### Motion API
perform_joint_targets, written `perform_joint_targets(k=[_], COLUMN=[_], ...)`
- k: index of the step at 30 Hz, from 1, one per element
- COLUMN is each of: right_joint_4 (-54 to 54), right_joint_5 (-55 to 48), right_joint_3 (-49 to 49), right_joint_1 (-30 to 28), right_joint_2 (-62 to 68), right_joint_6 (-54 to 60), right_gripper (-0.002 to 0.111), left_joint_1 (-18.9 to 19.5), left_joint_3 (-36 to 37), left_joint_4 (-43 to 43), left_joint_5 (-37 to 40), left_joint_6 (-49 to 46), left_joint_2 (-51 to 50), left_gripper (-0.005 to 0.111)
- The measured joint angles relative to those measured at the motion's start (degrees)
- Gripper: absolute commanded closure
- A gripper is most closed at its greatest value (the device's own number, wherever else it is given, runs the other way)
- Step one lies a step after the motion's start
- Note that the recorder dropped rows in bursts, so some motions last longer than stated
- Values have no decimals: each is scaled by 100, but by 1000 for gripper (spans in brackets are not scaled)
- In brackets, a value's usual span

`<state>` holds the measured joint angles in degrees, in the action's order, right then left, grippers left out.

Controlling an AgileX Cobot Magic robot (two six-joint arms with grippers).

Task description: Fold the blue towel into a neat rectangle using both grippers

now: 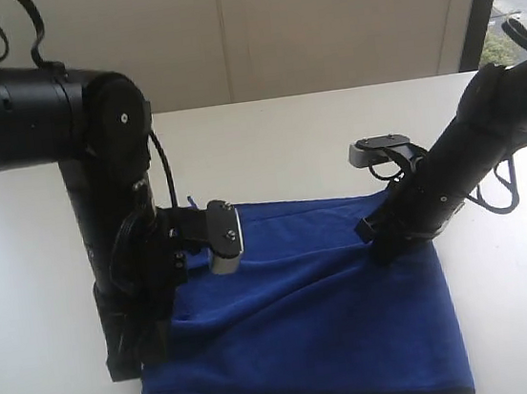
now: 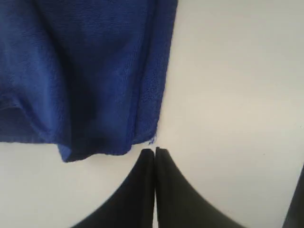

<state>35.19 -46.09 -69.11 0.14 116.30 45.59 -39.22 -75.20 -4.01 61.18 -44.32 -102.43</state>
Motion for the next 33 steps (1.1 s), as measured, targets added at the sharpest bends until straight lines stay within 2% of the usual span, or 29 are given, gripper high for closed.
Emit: perform_joint_targets(k=[7,15,29,31,33], right_joint_4=[11,11,11,11,11], right_joint_5=[-23,-23,-23,-23,-23], right_joint_3=[0,0,0,0,0], right_joint_1=[0,0,0,0,0], right_joint_2=[0,0,0,0,0], right_joint_6=[0,0,0,0,0], right_gripper=[108,108,108,108,108], left_joint_1=[-34,-114,-114,-114,-114], left_joint_3=[1043,1785,1812,1812,1812], left_joint_4=[-85,544,950,950,950], left_joint_5=[-1569,-2337,-2510,-2510,-2514], left_joint_6=[-255,-592,-690,-750,-891], left_joint_2=[0,294,373,373,373], left_gripper=[107,107,106,100,90])
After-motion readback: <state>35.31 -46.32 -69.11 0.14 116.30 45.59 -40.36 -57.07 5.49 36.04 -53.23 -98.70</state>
